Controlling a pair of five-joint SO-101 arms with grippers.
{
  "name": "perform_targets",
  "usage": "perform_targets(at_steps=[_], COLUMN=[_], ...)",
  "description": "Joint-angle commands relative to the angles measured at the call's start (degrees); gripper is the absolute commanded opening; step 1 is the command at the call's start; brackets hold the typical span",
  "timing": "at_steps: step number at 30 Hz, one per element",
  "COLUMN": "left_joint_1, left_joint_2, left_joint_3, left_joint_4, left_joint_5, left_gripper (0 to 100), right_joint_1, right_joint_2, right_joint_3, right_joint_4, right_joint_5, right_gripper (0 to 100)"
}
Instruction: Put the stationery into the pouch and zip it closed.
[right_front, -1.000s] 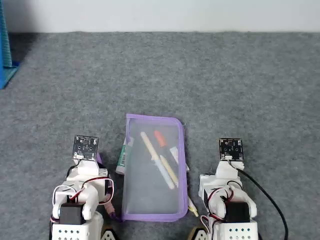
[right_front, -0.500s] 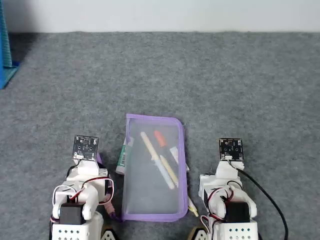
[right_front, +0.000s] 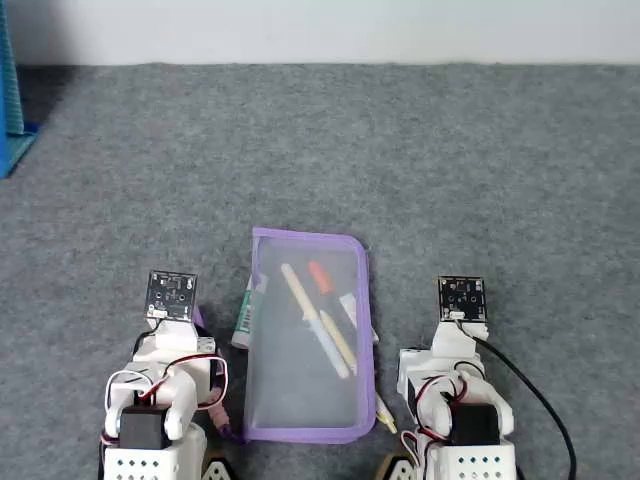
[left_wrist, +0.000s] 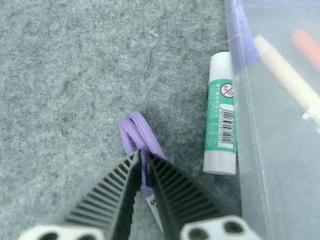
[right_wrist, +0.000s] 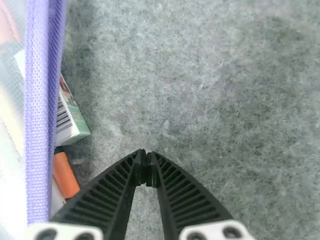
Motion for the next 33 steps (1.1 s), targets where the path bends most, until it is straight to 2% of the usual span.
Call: perform_targets(at_steps=[1,14,20,33], left_joint_1=[-0.4,-0.4,-0.4,-0.4], left_joint_2=[-0.9,-0.9,-0.9,-0.9], left_joint_3=[-0.7,-0.7,-0.7,-0.7], left_joint_4=[0.4,0.4,0.4,0.4], left_joint_5=[-0.5,-0.5,-0.5,-0.5], left_gripper=[1,1,1,1], right_joint_1=[0.2,0.0,-5.8,-6.5], right_joint_2=[-1.0,-1.0,-1.0,-1.1], right_joint_3=[1.0,1.0,1.0,-5.7], right_joint_4=[-0.3,-0.3,-0.3,-1.6], right_joint_5=[-0.6,-0.6,-0.7,-1.1], right_gripper=[0.9,0.9,0.9,0.9])
